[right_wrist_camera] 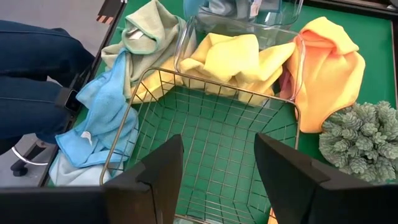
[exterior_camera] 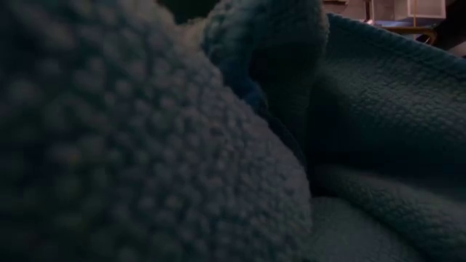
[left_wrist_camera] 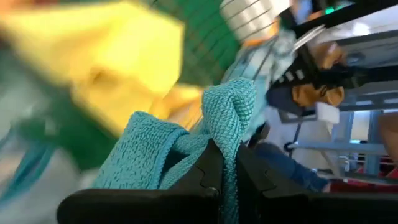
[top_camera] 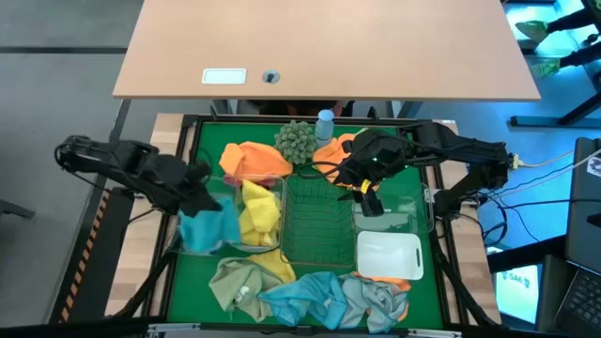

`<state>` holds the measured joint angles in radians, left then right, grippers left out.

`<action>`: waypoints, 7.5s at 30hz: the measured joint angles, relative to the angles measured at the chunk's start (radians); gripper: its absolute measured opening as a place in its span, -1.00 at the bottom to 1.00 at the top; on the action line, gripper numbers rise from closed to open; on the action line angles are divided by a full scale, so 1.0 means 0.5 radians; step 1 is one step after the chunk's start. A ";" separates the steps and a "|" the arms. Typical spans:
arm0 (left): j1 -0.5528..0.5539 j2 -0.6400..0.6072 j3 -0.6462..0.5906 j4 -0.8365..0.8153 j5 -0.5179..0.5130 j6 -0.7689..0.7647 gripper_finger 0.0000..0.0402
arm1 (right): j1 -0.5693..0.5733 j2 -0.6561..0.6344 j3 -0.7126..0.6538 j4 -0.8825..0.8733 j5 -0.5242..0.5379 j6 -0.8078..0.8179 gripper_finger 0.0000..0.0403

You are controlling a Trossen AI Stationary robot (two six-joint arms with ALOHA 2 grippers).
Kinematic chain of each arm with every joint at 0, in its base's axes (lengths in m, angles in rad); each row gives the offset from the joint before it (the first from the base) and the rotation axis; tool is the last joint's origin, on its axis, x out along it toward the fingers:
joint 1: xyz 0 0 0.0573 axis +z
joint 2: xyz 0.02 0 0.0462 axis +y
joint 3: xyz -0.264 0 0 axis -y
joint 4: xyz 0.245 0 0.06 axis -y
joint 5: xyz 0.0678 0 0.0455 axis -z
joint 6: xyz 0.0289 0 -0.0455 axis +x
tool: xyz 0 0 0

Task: Sort microfiber towel by color & place in baskets
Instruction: Put the top right blue towel into the left transparent bin, then put the bottom right light blue microfiber cloth into the left transparent bin

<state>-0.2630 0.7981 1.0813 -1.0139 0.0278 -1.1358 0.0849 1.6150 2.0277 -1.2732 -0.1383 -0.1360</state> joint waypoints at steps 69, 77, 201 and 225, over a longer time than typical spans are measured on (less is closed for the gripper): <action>0.002 0.943 0.001 -0.693 0.116 0.257 -0.47 | 0.001 0.002 -0.001 -0.008 -0.008 0.000 -0.02; 0.001 0.871 0.018 -0.693 0.332 0.320 -0.46 | 0.002 0.002 -0.002 -0.018 -0.094 0.037 -0.02; -0.385 0.652 0.066 0.495 -0.510 0.670 -0.46 | 1.641 1.167 -0.155 -0.405 0.484 2.965 -0.86; -0.384 0.725 0.066 0.838 -0.713 0.916 -0.46 | 1.378 1.020 0.620 -0.594 1.113 2.153 -0.92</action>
<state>-0.4549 1.1607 1.1141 -0.5950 -0.3285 -0.6778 0.7740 2.1250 2.3375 -1.5702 0.4184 0.9406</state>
